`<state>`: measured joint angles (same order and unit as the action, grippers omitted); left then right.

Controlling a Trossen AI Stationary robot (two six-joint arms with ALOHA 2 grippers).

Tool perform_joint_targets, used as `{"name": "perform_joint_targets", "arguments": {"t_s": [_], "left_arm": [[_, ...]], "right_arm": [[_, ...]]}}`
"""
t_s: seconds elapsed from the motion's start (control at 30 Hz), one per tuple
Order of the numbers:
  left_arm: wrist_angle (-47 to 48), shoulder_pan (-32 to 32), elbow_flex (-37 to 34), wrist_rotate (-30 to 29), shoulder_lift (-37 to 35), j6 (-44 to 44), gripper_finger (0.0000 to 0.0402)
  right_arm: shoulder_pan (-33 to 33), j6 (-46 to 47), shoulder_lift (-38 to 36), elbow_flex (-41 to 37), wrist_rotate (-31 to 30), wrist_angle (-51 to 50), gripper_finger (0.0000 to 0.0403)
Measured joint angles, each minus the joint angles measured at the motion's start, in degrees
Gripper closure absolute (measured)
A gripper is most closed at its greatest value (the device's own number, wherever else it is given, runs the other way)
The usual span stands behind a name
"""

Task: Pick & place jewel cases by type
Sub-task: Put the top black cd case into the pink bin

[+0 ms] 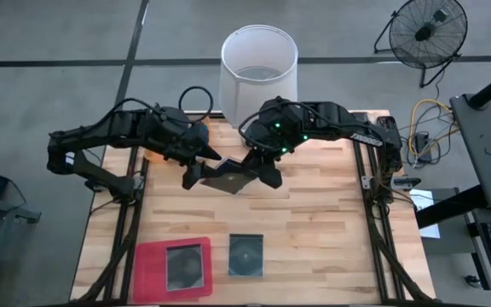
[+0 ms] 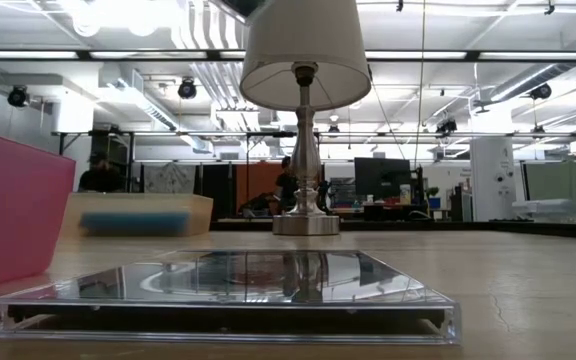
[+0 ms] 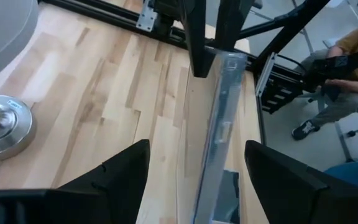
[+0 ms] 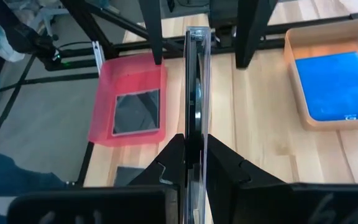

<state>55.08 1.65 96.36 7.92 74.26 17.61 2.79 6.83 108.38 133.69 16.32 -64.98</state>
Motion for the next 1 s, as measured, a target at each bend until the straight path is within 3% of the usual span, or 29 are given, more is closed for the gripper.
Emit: {"name": "perform_joint_targets", "arguments": {"t_s": [0.33,0.77,1.0], "left_arm": [[-0.03,0.00,0.00,-0.08,0.46,0.04,0.0176],[-1.52,0.00,0.00,-0.01,0.46,0.42,0.0320],[-2.59,0.00,0.00,0.01,0.46,0.42,0.0361]], "right_arm": [[0.03,-0.02,-0.78,0.00,0.02,1.31,0.0375],[0.54,0.55,-3.46,0.02,-0.02,4.01,0.0374],[0.55,1.79,-3.63,0.02,-0.04,4.08,0.0374]]}}
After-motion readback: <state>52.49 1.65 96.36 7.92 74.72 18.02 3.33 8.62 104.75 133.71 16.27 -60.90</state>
